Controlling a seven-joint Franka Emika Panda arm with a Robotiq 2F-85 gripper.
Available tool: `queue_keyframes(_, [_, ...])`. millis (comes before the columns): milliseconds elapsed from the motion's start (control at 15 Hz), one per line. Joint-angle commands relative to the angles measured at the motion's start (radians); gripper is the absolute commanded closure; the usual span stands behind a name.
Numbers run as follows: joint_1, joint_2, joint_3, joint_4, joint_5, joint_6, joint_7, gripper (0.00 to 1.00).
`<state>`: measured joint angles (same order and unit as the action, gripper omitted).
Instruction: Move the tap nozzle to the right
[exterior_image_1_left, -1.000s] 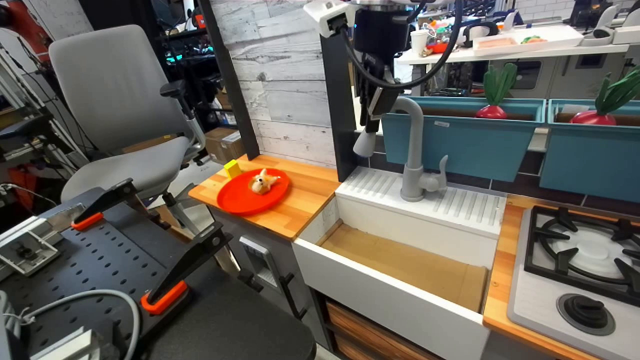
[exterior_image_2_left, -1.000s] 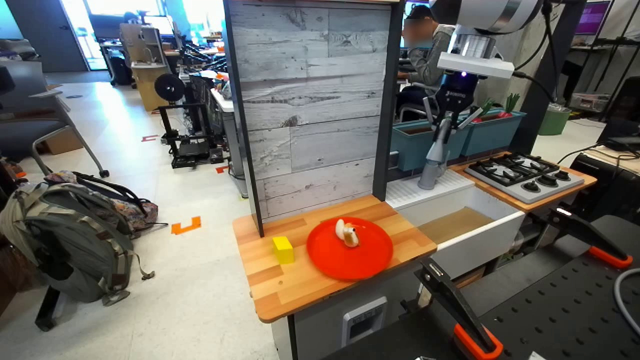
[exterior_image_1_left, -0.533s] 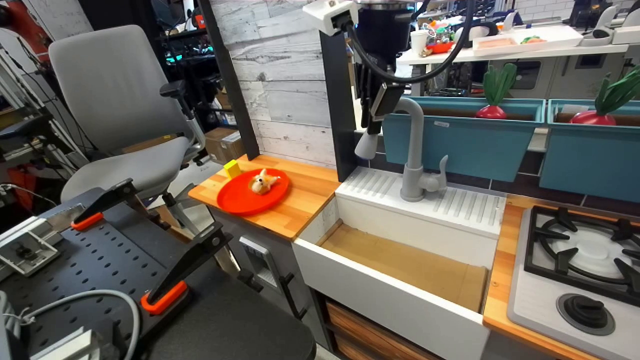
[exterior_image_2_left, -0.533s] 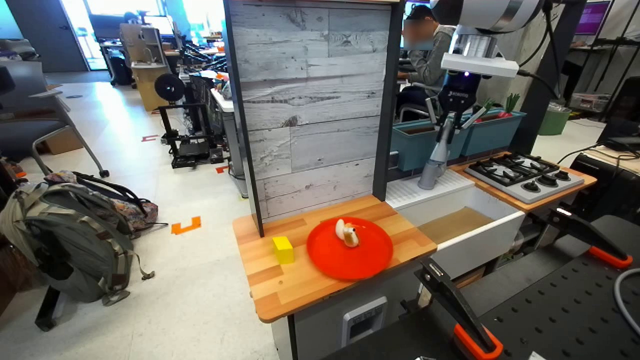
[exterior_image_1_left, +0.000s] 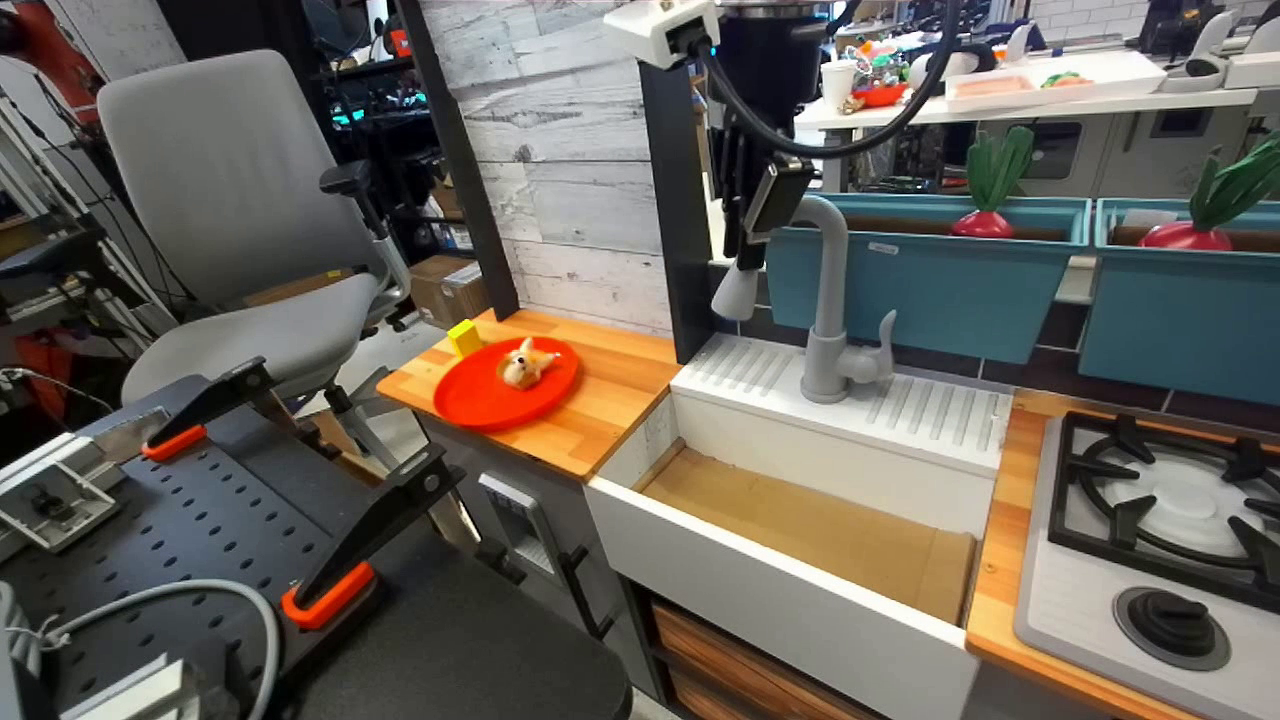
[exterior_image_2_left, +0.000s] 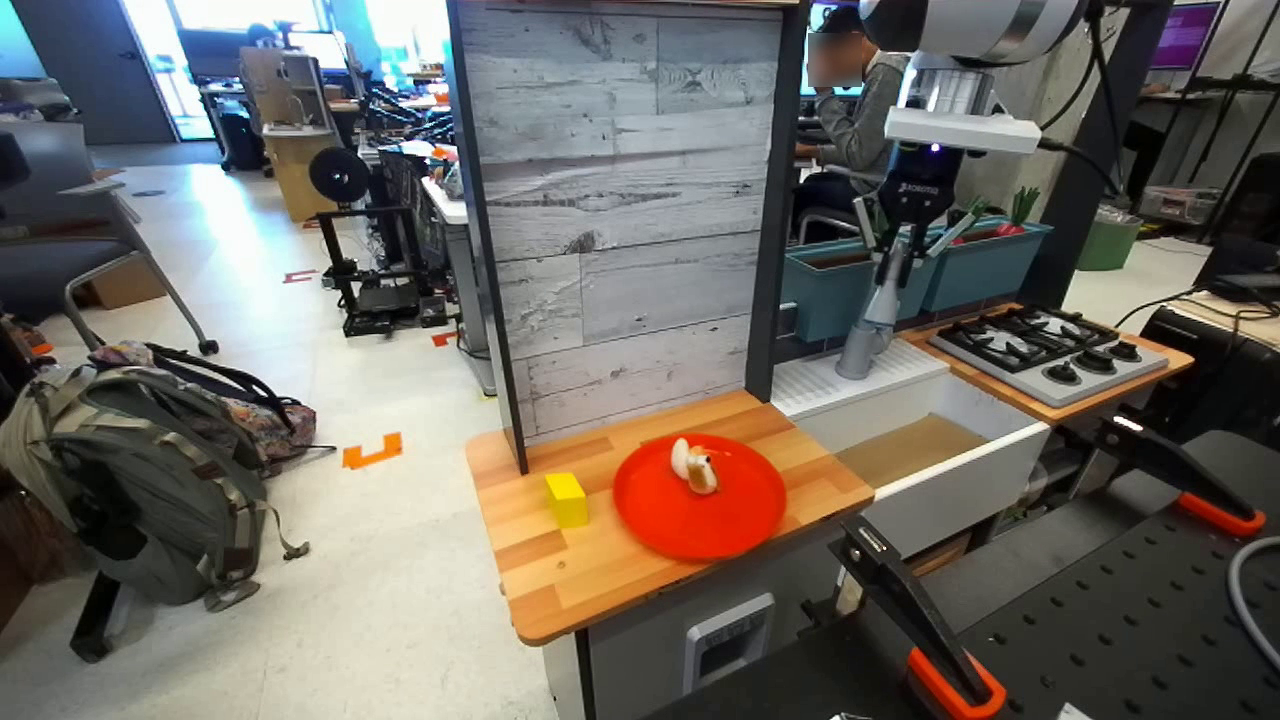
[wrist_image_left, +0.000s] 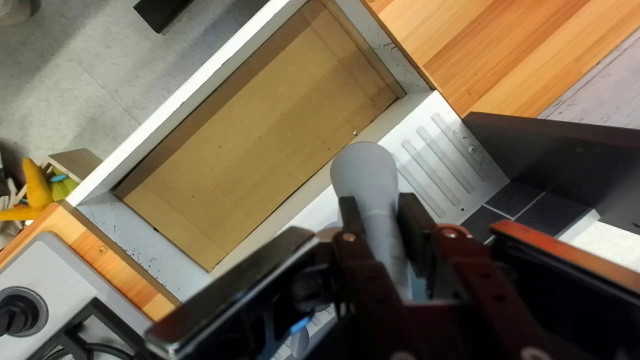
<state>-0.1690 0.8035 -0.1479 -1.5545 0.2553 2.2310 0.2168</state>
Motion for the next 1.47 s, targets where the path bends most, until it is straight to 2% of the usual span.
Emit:
queue_keyframes(0, [-0.014, -0.05, -0.094, -0.06, -0.122, 0.015, -0.008, 0.51])
queue_keyframes(67, [-0.013, -0.053, -0.099, -0.064, -0.135, 0.019, -0.008, 0.5])
queue_keyframes(533, [-0.072, -0.08, -0.234, -0.115, -0.343, 0.087, -0.039, 0.01])
queue_keyframes(733, [-0.107, -0.091, -0.235, -0.12, -0.373, 0.12, -0.06, 0.0])
queue_keyframes(1000, [-0.138, -0.166, -0.158, -0.215, -0.325, 0.186, -0.156, 0.0])
queue_keyframes(1200, [-0.142, -0.27, -0.076, -0.365, -0.274, 0.271, -0.239, 0.0])
queue_keyframes(1400, [-0.131, -0.395, 0.005, -0.525, -0.208, 0.304, -0.323, 0.0])
